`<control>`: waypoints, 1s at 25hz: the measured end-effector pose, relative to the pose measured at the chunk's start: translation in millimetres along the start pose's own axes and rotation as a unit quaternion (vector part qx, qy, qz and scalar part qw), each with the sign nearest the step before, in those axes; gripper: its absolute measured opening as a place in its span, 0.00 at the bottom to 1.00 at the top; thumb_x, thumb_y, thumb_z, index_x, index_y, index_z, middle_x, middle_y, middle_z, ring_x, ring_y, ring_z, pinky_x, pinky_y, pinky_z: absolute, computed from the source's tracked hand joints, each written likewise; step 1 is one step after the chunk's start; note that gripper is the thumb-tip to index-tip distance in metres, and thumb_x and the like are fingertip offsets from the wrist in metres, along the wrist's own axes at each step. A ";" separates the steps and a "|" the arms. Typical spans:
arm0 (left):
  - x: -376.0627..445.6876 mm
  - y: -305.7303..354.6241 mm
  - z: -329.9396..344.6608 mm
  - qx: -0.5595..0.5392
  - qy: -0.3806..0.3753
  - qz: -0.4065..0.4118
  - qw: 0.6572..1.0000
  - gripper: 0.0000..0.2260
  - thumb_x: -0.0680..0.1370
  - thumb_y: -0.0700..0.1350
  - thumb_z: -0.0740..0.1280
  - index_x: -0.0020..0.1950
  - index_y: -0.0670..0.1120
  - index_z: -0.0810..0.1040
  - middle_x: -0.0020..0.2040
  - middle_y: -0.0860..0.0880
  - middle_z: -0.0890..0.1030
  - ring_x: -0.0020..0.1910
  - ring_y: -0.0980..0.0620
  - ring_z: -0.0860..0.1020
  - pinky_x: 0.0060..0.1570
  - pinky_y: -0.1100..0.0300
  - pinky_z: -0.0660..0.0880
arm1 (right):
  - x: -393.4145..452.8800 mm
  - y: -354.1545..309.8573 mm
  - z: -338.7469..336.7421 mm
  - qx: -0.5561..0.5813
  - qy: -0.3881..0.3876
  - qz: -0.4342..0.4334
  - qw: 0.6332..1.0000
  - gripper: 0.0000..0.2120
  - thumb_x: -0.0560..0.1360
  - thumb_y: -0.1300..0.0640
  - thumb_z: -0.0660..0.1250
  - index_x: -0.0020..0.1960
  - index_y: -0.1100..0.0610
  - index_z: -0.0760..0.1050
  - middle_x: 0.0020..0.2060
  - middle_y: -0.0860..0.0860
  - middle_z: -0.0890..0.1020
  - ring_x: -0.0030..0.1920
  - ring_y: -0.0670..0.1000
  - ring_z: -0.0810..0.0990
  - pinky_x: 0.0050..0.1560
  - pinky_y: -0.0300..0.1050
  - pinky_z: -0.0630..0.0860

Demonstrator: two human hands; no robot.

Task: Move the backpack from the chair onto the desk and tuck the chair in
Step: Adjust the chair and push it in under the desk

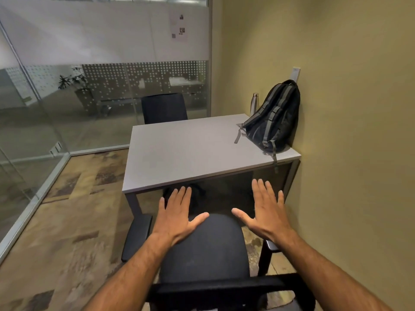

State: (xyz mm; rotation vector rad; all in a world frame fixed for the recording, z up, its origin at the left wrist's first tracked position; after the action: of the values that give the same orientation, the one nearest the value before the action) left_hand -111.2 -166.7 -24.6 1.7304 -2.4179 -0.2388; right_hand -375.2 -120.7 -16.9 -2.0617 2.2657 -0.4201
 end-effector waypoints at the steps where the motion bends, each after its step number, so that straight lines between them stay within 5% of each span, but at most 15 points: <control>1: -11.0 2.9 -0.2 -0.007 -0.005 0.005 1.000 0.45 0.75 0.77 0.47 0.83 0.50 0.43 0.85 0.49 0.46 0.83 0.49 0.45 0.80 0.40 0.43 | -11.8 -6.6 -1.1 -0.005 -0.005 -0.007 1.000 0.58 0.64 0.15 0.33 0.83 0.51 0.35 0.83 0.51 0.41 0.82 0.53 0.36 0.77 0.62 0.32; 5: -61.8 13.0 4.8 -0.026 -0.037 0.023 0.999 0.50 0.69 0.81 0.41 0.83 0.52 0.44 0.85 0.51 0.47 0.83 0.51 0.46 0.80 0.42 0.45 | -58.3 -29.0 1.0 0.006 -0.032 -0.031 0.999 0.56 0.64 0.15 0.33 0.82 0.47 0.34 0.83 0.48 0.38 0.81 0.49 0.33 0.76 0.58 0.28; 12: -141.7 26.4 13.8 -0.001 -0.114 0.026 0.993 0.52 0.65 0.82 0.37 0.83 0.56 0.42 0.84 0.55 0.44 0.83 0.54 0.42 0.80 0.43 0.42 | -139.8 -53.1 18.9 -0.016 -0.153 -0.056 0.986 0.57 0.62 0.15 0.29 0.83 0.47 0.38 0.83 0.47 0.41 0.82 0.49 0.35 0.81 0.62 0.36; 25: -181.9 31.4 10.5 0.017 -0.145 -0.027 0.989 0.53 0.62 0.85 0.37 0.82 0.61 0.40 0.84 0.58 0.46 0.82 0.57 0.42 0.80 0.43 0.39 | -160.8 -36.4 20.7 -0.069 -0.249 -0.042 0.965 0.61 0.57 0.12 0.29 0.83 0.44 0.43 0.84 0.48 0.45 0.83 0.49 0.40 0.80 0.60 0.36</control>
State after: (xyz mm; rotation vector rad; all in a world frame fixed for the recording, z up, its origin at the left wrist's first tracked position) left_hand -84.5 16.0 -34.4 1.8951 -2.5858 -0.4903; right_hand -317.7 31.3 -51.7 -2.0334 1.9554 0.2413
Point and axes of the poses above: each hand's wrist, its own x-axis towards the middle knuckle, its own z-axis out of the palm, y = z × x, the point moved 5 cm from there along x, towards the middle knuckle
